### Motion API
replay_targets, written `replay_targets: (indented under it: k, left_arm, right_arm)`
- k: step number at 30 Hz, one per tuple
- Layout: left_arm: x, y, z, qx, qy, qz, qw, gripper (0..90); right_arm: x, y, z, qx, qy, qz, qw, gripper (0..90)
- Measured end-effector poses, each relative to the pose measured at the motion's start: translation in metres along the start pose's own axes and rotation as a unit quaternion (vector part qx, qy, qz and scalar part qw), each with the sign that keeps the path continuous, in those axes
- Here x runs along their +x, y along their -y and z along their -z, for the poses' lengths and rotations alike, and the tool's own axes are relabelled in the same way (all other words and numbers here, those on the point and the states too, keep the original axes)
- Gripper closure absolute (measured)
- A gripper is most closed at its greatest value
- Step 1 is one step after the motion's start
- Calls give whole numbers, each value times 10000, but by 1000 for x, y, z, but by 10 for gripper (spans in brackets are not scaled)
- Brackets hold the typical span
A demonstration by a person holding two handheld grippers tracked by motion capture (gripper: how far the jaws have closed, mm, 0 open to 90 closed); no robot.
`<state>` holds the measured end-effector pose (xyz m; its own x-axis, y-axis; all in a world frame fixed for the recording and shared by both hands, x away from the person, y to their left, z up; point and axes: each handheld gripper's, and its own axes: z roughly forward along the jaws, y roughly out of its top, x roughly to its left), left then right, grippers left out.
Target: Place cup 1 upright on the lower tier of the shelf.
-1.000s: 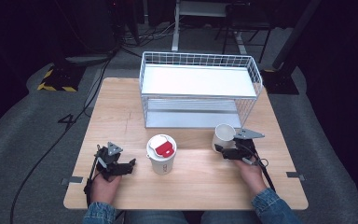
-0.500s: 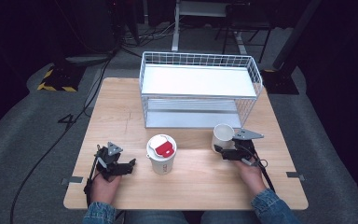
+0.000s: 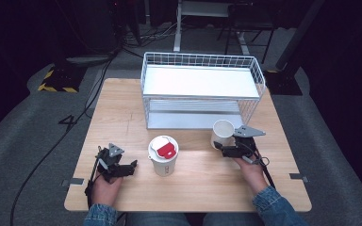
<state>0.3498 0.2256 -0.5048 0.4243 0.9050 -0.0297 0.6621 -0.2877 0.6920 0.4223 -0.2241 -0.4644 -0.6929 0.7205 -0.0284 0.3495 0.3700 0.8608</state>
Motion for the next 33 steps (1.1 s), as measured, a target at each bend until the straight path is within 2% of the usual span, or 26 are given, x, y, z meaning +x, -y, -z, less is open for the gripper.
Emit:
replay_targets:
  k: [6,22,33]
  left_arm:
    - [0,0,0,-1,-1,0,10000,148]
    - [0,0,0,-2,7,-2,10000,148]
    - [0,0,0,-7,8,0,10000,147]
  right_arm:
    - [3,-10,-6,-118,-86,28,9999,228]
    - [8,-40,-22,-182,-230,209,9994,228]
    - [2,-56,-38,-239,-258,137,9993,228]
